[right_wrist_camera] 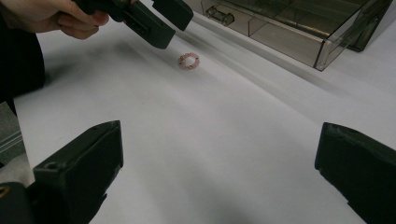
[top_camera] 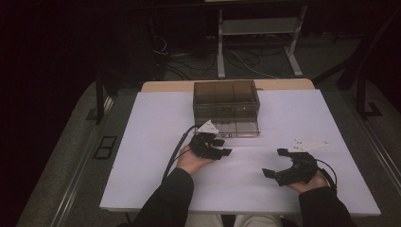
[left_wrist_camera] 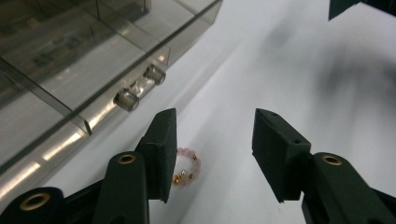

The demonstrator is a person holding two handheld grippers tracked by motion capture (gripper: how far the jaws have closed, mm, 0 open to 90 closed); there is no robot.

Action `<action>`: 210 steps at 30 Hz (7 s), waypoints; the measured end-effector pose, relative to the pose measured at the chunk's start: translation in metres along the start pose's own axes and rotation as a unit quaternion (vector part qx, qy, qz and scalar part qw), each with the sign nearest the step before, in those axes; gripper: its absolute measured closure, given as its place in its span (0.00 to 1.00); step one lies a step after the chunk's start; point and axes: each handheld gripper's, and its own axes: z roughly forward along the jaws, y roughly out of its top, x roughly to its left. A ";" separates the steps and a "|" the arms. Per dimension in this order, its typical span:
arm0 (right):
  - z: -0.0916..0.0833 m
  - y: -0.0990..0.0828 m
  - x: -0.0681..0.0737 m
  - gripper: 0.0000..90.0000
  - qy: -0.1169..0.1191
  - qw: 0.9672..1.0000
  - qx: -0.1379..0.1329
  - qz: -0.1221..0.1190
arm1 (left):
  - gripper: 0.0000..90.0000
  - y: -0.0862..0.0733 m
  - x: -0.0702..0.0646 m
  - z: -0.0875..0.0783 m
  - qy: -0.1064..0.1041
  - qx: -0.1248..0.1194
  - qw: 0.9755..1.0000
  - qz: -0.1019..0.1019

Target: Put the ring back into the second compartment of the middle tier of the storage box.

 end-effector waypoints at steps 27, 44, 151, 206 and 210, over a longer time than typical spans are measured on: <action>0.000 0.000 0.000 0.00 0.001 1.000 0.001 -0.002 | 0.75 -0.014 0.002 0.022 -0.008 0.049 0.999 0.015; 0.001 0.001 0.001 0.01 0.000 1.000 0.002 -0.005 | 0.94 -0.005 -0.006 0.025 0.041 0.075 0.996 0.025; 0.001 0.000 0.001 0.00 0.000 1.000 0.007 -0.005 | 0.97 0.041 0.010 -0.051 0.007 -0.017 1.000 -0.021; 0.001 0.000 0.001 0.00 -0.001 1.000 0.006 -0.006 | 0.97 0.095 0.019 -0.039 0.020 -0.011 1.000 0.000; 0.001 0.000 0.000 0.01 -0.001 1.000 0.006 -0.007 | 0.97 0.098 0.022 -0.037 0.023 -0.016 1.000 -0.005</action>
